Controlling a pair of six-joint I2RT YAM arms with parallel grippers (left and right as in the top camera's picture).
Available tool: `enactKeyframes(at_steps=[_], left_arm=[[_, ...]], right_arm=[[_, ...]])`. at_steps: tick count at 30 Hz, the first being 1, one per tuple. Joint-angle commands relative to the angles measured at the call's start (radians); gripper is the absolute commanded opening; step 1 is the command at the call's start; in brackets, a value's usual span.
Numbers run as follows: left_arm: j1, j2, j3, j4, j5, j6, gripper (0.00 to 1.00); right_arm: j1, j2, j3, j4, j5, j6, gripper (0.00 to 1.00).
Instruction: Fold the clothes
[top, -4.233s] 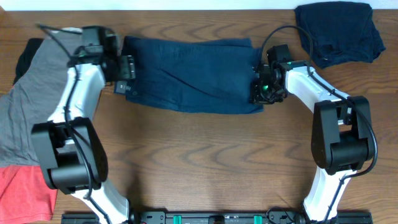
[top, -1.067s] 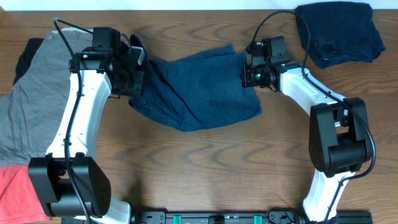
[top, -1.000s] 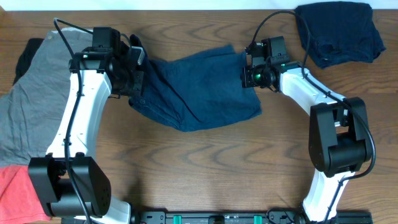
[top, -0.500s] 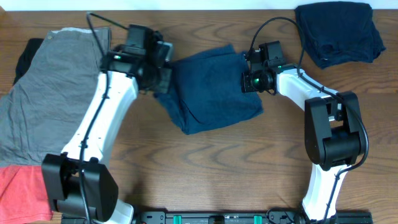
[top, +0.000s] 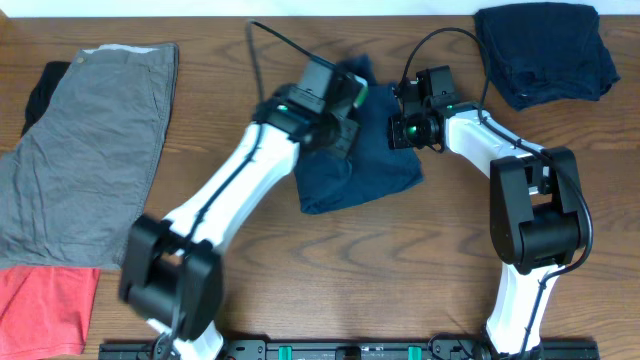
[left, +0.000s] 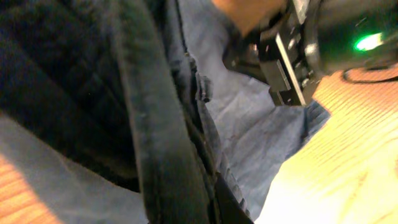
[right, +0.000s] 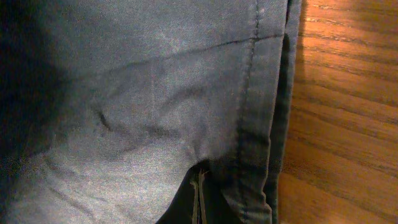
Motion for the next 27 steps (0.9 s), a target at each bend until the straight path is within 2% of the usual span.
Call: enactKeyframes(at_steps=[1,5,10,11,12,15,16,21,27], left_arm=[[-0.017,0.075,0.021,0.026,0.011,-0.039,0.06],[-0.018,0.132,0.021,0.079,0.011,-0.1,0.06],[-0.02,0.157,0.021,0.149,0.013,-0.129,0.07],[-0.022,0.157,0.021,0.16,0.013,-0.128,0.15],[-0.025,0.157,0.021,0.173,0.014,-0.128,0.3],[-0.029,0.154,0.021,0.203,0.049,-0.129,0.88],[-0.029,0.151,0.021,0.209,0.07,-0.129,1.0],[-0.021,0.099,0.04,0.195,0.087,-0.135,0.98],[0.056,-0.068,0.068,0.109,0.053,-0.148,0.98]], right_arm=[[0.001,0.022,-0.006,-0.007,0.018,0.018,0.01],[-0.019,0.002,0.012,0.008,-0.05,0.032,0.02],[-0.087,-0.109,0.061,-0.026,-0.163,0.06,0.13],[-0.098,-0.134,0.066,-0.037,-0.167,0.065,0.18],[-0.11,-0.161,0.069,-0.048,-0.169,0.067,0.24],[-0.139,-0.237,0.07,-0.084,-0.168,0.066,0.4],[-0.147,-0.255,0.07,-0.095,-0.168,0.063,0.46],[-0.154,-0.264,0.068,-0.126,-0.145,0.031,0.58],[-0.129,-0.19,0.068,-0.144,-0.145,-0.021,0.75]])
